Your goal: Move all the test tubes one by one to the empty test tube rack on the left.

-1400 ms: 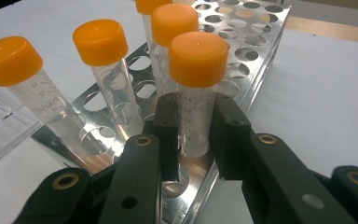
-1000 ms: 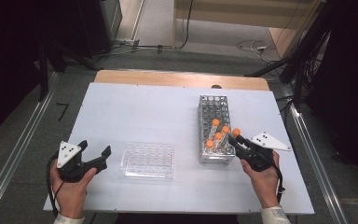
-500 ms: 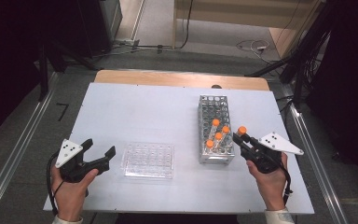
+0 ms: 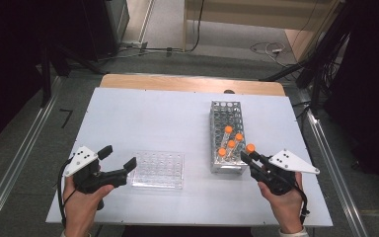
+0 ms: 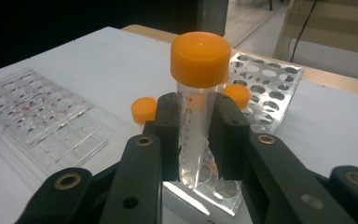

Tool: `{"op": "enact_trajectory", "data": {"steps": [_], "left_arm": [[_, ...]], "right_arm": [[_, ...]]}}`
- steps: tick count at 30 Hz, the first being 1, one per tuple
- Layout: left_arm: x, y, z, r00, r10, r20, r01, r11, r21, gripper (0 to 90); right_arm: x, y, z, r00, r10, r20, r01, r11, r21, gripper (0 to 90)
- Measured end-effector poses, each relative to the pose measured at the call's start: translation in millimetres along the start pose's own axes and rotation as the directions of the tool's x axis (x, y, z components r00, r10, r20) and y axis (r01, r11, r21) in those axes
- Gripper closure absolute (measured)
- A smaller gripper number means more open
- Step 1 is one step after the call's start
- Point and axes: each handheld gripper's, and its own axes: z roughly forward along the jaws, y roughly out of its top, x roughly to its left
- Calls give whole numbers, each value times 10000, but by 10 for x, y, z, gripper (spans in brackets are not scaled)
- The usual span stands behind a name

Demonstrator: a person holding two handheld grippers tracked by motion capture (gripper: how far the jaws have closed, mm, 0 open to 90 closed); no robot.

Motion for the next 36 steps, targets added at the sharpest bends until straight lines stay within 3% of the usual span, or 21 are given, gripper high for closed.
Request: {"op": "enact_trajectory", "data": {"steps": [10,20,23,24,25,32,36], "left_arm": [[-215,11,159,9959,798,435,-812,9962,322,87],[-458,32,302,9829,1291,1310,-1352,9900,392,122],[-573,35,361,9747,1577,1586,-1660,9853,403,122],[-573,35,361,9747,1577,1586,-1660,9853,403,123],[-663,44,402,9679,1687,1864,-1787,9832,377,126],[-950,112,519,9412,2158,2601,-2209,9752,-97,180],[-1077,119,590,9262,2283,3002,-2374,9714,-63,208]], "right_arm": [[228,-78,33,9969,-251,-741,277,9990,344,720],[468,-164,219,9869,-579,-1504,706,9942,807,720],[513,-171,262,9843,-604,-1661,752,9936,840,720],[528,-173,275,9838,-604,-1690,759,9934,863,719],[543,-175,291,9827,-604,-1750,765,9933,868,720],[617,-190,359,9780,-762,-1940,968,9904,990,720],[642,-197,391,9759,-781,-2036,1010,9894,1044,720]]}}
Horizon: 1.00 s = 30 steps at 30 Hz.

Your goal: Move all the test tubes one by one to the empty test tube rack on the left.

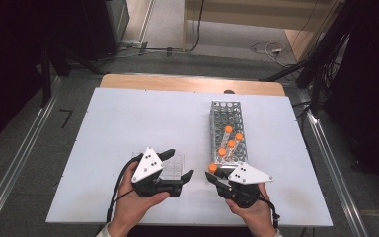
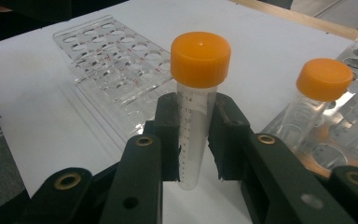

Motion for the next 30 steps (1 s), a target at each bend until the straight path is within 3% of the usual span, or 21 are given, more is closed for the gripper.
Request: {"op": "enact_trajectory", "data": {"steps": [4,12,16,30], "left_arm": [[-63,6,104,9993,112,344,-118,9998,150,240],[-143,28,221,9976,253,645,-268,9994,239,302],[-157,19,273,9951,220,963,-256,9990,363,394],[-193,-2,319,9922,641,1072,-693,9966,452,605]], "right_arm": [[32,5,36,9999,-81,-139,82,10000,51,720],[87,31,64,9992,-220,-341,221,9998,27,720],[111,32,81,9987,-277,-428,281,9996,80,720],[127,33,92,9985,-231,-505,235,9997,71,719]]}}
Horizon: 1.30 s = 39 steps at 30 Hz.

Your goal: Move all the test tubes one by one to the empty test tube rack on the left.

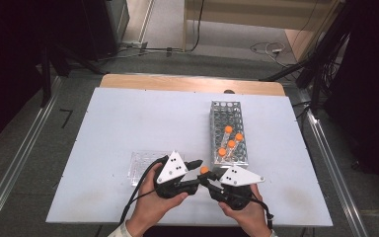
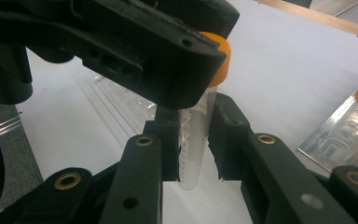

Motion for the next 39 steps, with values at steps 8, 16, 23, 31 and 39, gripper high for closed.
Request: {"op": "enact_trajectory", "data": {"steps": [8,16,23,31,39], "left_arm": [[-11,-6,14,9999,74,131,-75,9999,75,696],[-15,-2,6,9998,165,96,-165,9999,3,711],[7,47,-73,9999,84,61,-82,9997,-233,712],[48,106,-193,9999,-140,-25,138,9982,-582,712],[88,166,-319,9993,-347,-110,338,9963,-795,712]], "right_arm": [[-5,0,-4,10000,13,-9,-13,10000,-16,719],[-12,-2,-3,9999,115,-106,-115,9999,-36,704],[-36,-8,9,9976,558,-402,-561,9984,-55,409],[-54,-19,-10,9970,706,-322,-712,9973,-166,282],[-49,-21,-25,9968,729,-336,-736,9971,-193,267]]}}
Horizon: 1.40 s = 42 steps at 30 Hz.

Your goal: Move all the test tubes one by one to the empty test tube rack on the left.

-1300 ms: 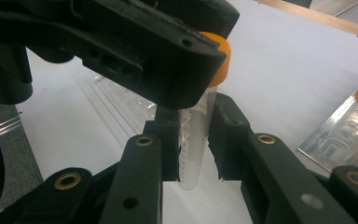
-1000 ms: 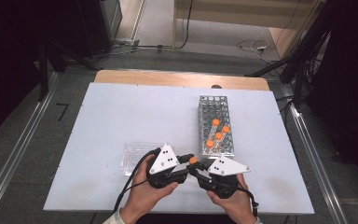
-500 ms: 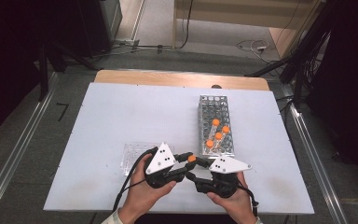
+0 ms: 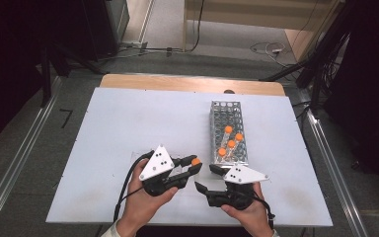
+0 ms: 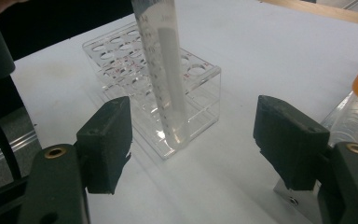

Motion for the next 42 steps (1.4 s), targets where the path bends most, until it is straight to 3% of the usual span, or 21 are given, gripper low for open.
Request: {"op": "enact_trajectory", "data": {"steps": [11,18,21,23,24,25,26,31,42], "left_arm": [[178,85,-310,9976,-299,-623,278,9990,-347,712],[375,84,-590,9875,-473,-1506,417,9983,-398,712],[473,70,-709,9782,-512,-2015,447,9983,-365,712],[549,50,-792,9670,-552,-2487,488,9983,-322,711],[614,27,-849,9569,-611,-2841,554,9981,-283,711],[614,27,-849,9569,-611,-2841,554,9981,-283,711],[658,6,-879,9487,-681,-3088,617,9976,-304,712],[799,-81,-928,9306,-892,-3550,838,9960,-306,711],[836,-134,-898,9125,-436,-4067,494,9988,39,711]], "right_arm": [[-14,-9,-18,10000,25,55,-25,10000,28,269],[-25,-9,-41,10000,10,75,-10,10000,-23,271],[-30,-13,-41,10000,18,83,-18,10000,-11,272],[-30,-14,-41,10000,8,87,-8,10000,-7,273],[-30,-13,-43,10000,3,79,-3,10000,-16,273],[-29,-13,-44,10000,15,83,-15,10000,-25,273],[-32,-12,-47,10000,20,89,-19,10000,-18,274],[-35,-17,-46,10000,-6,92,6,10000,7,275],[-45,-19,-60,10000,6,85,-6,10000,-24,277]]}}
